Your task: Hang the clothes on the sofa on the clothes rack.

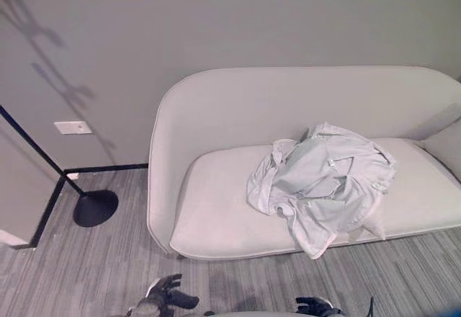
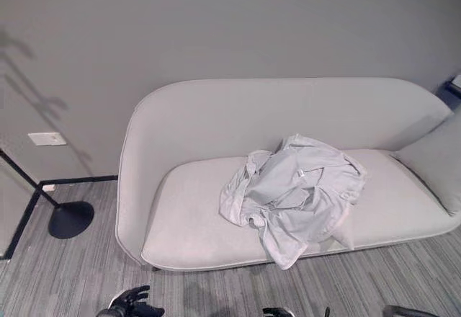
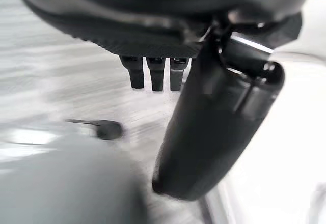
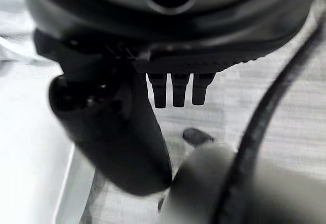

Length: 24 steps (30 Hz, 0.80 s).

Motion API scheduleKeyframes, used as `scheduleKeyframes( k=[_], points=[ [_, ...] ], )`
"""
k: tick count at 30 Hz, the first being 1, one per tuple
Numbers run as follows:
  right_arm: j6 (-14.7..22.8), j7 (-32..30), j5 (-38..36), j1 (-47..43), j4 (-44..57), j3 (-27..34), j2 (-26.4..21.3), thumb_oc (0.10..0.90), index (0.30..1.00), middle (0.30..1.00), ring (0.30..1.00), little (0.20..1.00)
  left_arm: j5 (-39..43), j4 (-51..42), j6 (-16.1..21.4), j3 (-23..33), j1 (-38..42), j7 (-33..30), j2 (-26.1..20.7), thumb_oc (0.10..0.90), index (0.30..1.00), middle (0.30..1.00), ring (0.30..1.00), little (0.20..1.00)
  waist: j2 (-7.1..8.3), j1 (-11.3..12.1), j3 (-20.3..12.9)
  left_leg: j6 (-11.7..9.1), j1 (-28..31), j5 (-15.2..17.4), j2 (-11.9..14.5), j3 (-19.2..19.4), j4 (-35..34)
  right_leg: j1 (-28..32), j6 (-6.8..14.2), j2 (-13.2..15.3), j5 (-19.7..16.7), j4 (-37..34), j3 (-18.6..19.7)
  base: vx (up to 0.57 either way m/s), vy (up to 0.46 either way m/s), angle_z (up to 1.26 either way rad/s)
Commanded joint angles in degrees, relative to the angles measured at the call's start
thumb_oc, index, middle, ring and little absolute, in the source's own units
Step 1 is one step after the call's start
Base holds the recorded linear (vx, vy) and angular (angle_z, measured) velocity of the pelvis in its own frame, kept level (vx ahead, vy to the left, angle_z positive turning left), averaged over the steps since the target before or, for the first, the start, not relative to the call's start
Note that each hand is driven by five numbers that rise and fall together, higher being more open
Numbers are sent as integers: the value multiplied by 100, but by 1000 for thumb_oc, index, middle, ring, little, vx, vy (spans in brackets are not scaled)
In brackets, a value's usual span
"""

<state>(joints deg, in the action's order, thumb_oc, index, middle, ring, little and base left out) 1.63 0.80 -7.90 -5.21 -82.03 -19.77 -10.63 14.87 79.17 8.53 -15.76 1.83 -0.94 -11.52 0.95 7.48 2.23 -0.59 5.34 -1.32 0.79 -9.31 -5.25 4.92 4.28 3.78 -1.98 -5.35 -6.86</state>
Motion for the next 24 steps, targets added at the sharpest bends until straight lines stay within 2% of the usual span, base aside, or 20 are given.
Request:
scheduleKeyframes(
  k=[1,2,3,5,6,7,8,9,10,11,13,14,15,17,19,20,21,22,24],
  points=[
    [90,183,-493,307,-6,-81,73,800,900,900,900,900,-38,416,-16,153,197,74,-69,800,900,900,900,900,126,40,4,49,-324,-115,-161,-126,25,-15,148,112,205,289,194,48,-135,20],
    [118,213,-734,391,62,47,90,800,900,900,900,900,123,444,-35,401,109,100,-126,800,900,900,900,900,162,65,-14,3,-321,-127,-137,-192,25,65,131,86,241,247,99,35,-103,14],
    [182,181,535,-425,981,-858,-69,800,900,900,900,900,-665,241,-28,-215,57,-91,27,800,900,900,900,900,-162,-266,320,328,-138,-68,-519,-278,165,-1027,0,-99,9,1828,-82,82,-62,9],
    [179,108,547,-283,811,-671,-165,800,900,900,900,900,-642,53,35,-196,39,-88,38,800,900,900,900,900,-137,-365,241,353,-150,-78,-613,-173,102,-803,-33,-208,33,1256,15,113,74,-1],
    [134,130,554,-285,563,-662,-258,800,900,900,900,900,-621,18,88,-195,105,-153,-33,800,900,900,900,900,-173,-419,180,332,-139,-28,-612,-134,25,-803,-50,-386,-84,860,268,176,106,-15],
    [124,253,543,-125,404,-619,-303,800,900,900,900,900,-624,-15,89,-222,133,-72,-8,800,900,900,900,900,-130,-429,76,315,-162,-30,-627,-74,25,-533,-126,-385,-84,360,292,123,109,-40],
    [102,214,741,-107,383,-603,-319,800,900,900,900,900,-733,-104,71,-370,205,-31,41,800,900,900,900,900,-109,-452,273,392,-188,35,-608,93,25,-731,-83,-312,-54,750,100,-90,-26,-40],
    [58,231,895,-197,438,-683,-209,800,900,900,900,900,-805,19,-24,-294,269,-9,27,800,900,900,900,900,-181,-279,439,351,-360,10,-404,354,38,-979,10,89,129,1253,-847,-174,-63,-45],
    [58,231,895,-197,438,-683,-209,800,900,900,900,900,-805,20,-24,-294,270,-9,27,800,900,900,900,900,-179,-281,433,351,-368,9,-405,353,39,-987,10,92,131,1257,-848,-143,-234,-94],
    [33,264,1292,-202,566,-946,-108,800,900,900,900,900,-823,207,-120,-114,254,11,-32,800,900,900,900,900,-149,-123,399,318,-453,14,-222,486,90,-824,-2,540,222,1372,-1343,11,-137,-110],
    [29,263,1297,-198,572,-951,-103,800,900,900,900,900,-825,208,-118,-107,250,12,-37,800,900,900,900,900,-141,-117,422,320,-420,26,-226,501,91,-805,3,547,242,1392,-1327,44,-182,-87],
    [26,262,1226,-178,568,-807,-168,800,900,900,900,900,-878,249,-110,-1,208,-1,-70,800,900,900,900,900,-138,-47,359,223,-373,163,-9,612,79,-580,180,1115,107,1324,-1391,18,-284,-47],
    [17,273,1155,-166,543,-721,-188,800,900,900,900,900,-881,255,-103,22,194,-10,-87,800,900,900,900,900,-113,-9,356,215,-444,134,24,685,137,-476,215,1378,-131,1224,-1443,30,-434,-35],
    [-12,285,885,-143,438,-365,-232,800,900,900,900,900,-769,295,-73,110,198,-41,-176,800,900,900,900,900,23,14,306,91,-546,235,194,738,288,-341,498,2116,-933,1030,-1169,13,-398,-26],
    [-31,297,832,-92,379,-241,-237,800,900,900,900,900,-601,306,-52,202,190,-91,-242,800,900,900,900,900,153,-6,253,-49,-656,281,419,768,435,-255,712,2549,-1609,860,-853,44,-403,-21],
    [-31,297,832,-89,379,-242,-235,800,900,900,900,900,-599,306,-51,200,187,-90,-244,800,900,900,900,900,154,10,256,-48,-650,297,421,784,448,-250,718,2546,-1623,843,-836,93,-601,6],
    [-49,322,892,-10,394,-237,-216,800,900,900,900,900,-300,237,-2,315,194,-165,-305,800,900,900,900,900,245,-17,203,-250,-676,311,728,740,519,-253,858,2714,-2131,765,-299,78,-632,8],
    [-47,314,933,18,398,-255,-208,800,900,900,900,900,-130,190,20,375,228,-210,-319,800,900,900,900,900,282,-33,194,-354,-750,278,878,685,545,-208,925,2707,-2179,727,-46,77,-637,10],
    [-47,313,933,19,398,-256,-208,800,900,900,900,900,-128,189,20,375,226,-209,-319,800,900,900,900,900,271,-27,197,-360,-742,284,895,688,546,-206,920,2691,-2175,730,-42,6,-114,-4]
  ],
)
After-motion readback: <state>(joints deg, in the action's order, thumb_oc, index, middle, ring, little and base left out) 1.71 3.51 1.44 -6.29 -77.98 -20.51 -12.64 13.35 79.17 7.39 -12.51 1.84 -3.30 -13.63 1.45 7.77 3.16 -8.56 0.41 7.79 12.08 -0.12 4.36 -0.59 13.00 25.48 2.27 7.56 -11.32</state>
